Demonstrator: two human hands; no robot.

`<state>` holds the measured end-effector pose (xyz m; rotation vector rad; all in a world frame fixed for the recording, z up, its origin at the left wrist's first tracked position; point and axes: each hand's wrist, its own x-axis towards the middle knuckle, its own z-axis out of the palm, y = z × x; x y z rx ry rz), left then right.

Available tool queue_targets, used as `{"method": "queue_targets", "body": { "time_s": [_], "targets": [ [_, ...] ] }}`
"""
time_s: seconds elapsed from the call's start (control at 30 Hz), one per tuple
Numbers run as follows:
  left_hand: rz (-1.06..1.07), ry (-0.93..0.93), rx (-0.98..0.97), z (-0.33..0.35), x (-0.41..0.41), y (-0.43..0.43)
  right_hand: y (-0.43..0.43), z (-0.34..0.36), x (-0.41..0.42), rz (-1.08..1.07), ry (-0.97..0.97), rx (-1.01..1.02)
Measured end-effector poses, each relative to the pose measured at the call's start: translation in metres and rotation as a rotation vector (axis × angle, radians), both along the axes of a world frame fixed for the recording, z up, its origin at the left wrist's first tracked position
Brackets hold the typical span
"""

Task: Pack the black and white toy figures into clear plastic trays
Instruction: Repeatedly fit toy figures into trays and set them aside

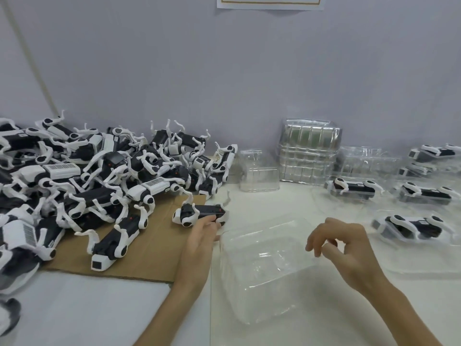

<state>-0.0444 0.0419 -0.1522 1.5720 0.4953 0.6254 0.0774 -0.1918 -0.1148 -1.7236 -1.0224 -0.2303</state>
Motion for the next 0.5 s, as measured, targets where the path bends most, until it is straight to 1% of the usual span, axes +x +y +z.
{"method": "queue_targets", "body": {
  "time_s": [0.07, 0.17, 0.3, 0.37, 0.4, 0.47, 0.5],
  "targets": [
    [0.038, -0.021, 0.020, 0.001, -0.001, -0.002, 0.002, 0.001, -0.004, 0.029, 0.015, -0.085],
    [0.044, -0.053, 0.031, 0.006, -0.003, -0.001, 0.006, 0.003, -0.011, 0.024, 0.007, -0.103],
    [-0.164, -0.056, 0.049, 0.009, -0.008, 0.001, 0.006, 0.006, -0.015, -0.005, -0.044, -0.031],
    [-0.225, -0.071, 0.073, 0.007, -0.008, 0.000, 0.006, 0.007, -0.015, -0.018, -0.038, 0.004],
    [-0.239, -0.068, 0.077, 0.006, -0.008, 0.000, 0.007, 0.008, -0.015, -0.025, 0.002, 0.032],
    [-0.256, -0.067, 0.072, 0.003, -0.006, 0.001, 0.010, 0.013, -0.009, 0.008, 0.142, 0.110],
    [-0.260, -0.066, 0.062, 0.001, -0.005, 0.002, 0.013, 0.019, -0.005, 0.031, 0.197, 0.109]
  ]
}}
